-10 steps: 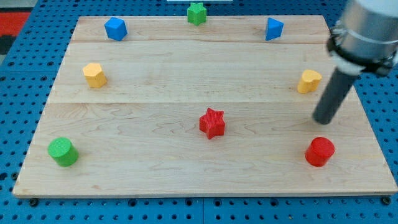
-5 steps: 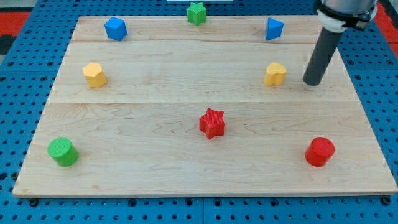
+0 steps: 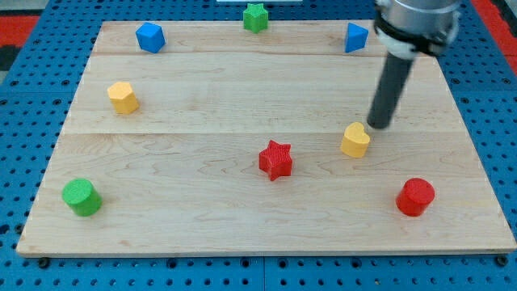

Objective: Move the yellow heart towards the green circle

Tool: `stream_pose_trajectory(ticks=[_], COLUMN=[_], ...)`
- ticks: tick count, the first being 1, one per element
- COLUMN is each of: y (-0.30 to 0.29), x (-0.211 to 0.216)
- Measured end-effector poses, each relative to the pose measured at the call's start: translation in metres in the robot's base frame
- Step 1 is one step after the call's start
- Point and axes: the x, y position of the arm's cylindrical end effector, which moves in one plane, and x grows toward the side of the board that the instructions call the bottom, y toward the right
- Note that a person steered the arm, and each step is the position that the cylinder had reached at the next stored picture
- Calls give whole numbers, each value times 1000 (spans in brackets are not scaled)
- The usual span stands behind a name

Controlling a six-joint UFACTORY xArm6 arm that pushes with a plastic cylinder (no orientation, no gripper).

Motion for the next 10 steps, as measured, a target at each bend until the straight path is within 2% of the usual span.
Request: stream_pose_trajectory(ticks=[1,2,3,4,5,6,7,8,10], y=[-58,-38,-76,-98,-129,-132,-68,-47,-133], x=[47,23,-5,-1,31,65,60,72,129])
